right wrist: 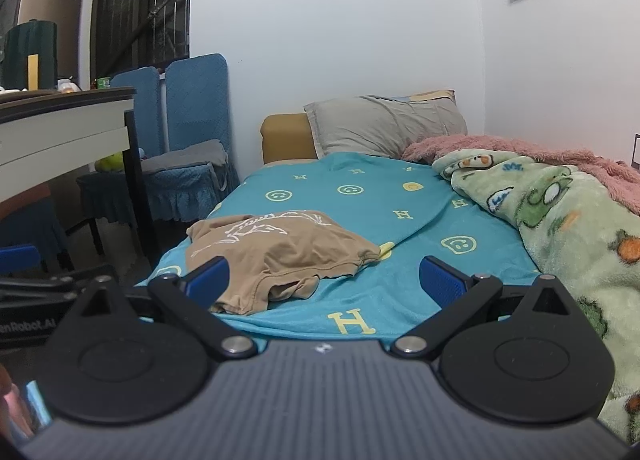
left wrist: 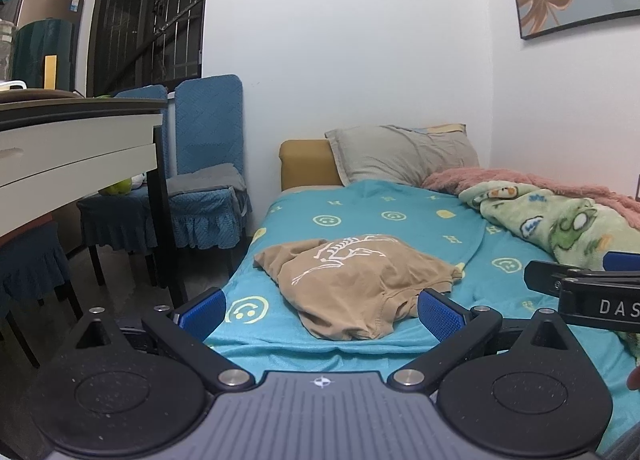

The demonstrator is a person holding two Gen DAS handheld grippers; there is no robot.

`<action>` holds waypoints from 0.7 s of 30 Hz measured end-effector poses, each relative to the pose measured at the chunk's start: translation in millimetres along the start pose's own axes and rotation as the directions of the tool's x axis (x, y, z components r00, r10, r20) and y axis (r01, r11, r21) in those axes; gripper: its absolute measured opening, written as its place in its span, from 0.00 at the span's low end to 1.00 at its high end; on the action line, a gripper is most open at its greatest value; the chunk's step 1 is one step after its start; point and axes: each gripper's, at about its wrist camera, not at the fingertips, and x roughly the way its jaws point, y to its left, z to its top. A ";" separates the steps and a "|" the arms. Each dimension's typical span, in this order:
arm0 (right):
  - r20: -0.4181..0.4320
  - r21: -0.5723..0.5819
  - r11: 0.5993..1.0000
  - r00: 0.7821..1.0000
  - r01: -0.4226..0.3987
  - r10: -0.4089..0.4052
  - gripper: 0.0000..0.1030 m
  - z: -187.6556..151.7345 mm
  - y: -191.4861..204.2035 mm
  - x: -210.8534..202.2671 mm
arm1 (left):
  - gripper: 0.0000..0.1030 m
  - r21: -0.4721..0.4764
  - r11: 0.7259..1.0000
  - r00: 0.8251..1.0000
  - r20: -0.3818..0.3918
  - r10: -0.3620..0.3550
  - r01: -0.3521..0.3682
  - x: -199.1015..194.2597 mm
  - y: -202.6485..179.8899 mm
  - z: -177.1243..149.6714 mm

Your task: Fold clothes

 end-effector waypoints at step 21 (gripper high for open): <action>-0.002 0.024 0.999 1.000 -0.025 0.025 1.00 -0.2 -3.4 -0.8 | 0.98 -0.038 0.999 1.000 -0.007 -0.028 0.027 0.0 4.8 -2.9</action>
